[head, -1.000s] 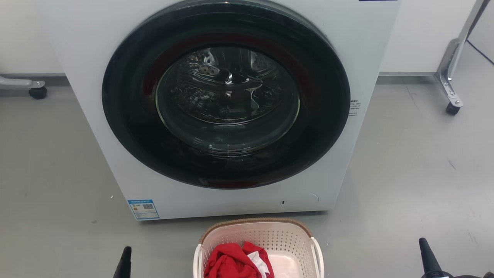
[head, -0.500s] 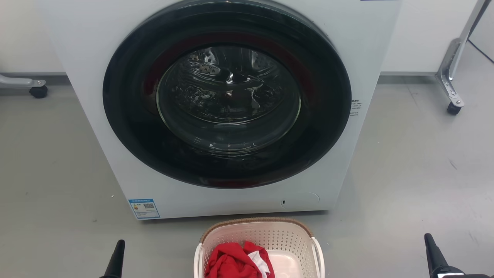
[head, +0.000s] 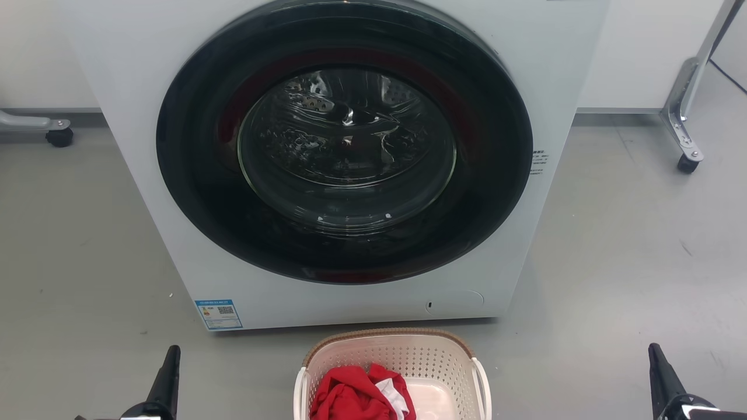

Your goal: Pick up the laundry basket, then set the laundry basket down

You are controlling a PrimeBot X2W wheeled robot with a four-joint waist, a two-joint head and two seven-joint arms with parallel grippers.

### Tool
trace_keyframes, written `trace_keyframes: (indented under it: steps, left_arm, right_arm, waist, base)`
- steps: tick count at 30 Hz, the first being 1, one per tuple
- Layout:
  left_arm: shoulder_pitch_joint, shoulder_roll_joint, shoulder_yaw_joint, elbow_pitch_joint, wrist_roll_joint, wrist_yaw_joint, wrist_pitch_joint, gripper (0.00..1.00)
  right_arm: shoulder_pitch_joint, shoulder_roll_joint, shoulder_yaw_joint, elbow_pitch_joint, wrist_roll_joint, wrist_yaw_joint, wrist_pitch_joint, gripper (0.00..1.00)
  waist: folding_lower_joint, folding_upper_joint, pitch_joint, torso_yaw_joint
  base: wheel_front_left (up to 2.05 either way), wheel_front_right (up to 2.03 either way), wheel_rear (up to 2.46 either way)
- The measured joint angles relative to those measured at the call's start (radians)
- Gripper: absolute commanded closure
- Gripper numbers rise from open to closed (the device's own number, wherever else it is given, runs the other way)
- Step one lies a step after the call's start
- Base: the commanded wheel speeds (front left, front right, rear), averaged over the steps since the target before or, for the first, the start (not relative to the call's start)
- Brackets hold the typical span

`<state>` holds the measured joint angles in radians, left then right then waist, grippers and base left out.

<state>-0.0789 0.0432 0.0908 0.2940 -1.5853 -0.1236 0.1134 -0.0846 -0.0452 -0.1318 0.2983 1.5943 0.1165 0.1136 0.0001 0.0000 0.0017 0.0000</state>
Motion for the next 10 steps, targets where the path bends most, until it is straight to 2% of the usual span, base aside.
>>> trace_keyframes:
  steps: [10]
  left_arm:
    - [-0.002, -0.002, 0.001, 0.001, -0.014, 0.000, 0.000, 1.00]
  right_arm:
    - [-0.008, 0.001, -0.002, 0.001, 0.001, 0.004, 0.000, 1.00]
  waist:
    - [0.0000, 0.0000, 0.000, 0.000]
  base:
    - [0.00, 0.00, 0.00]
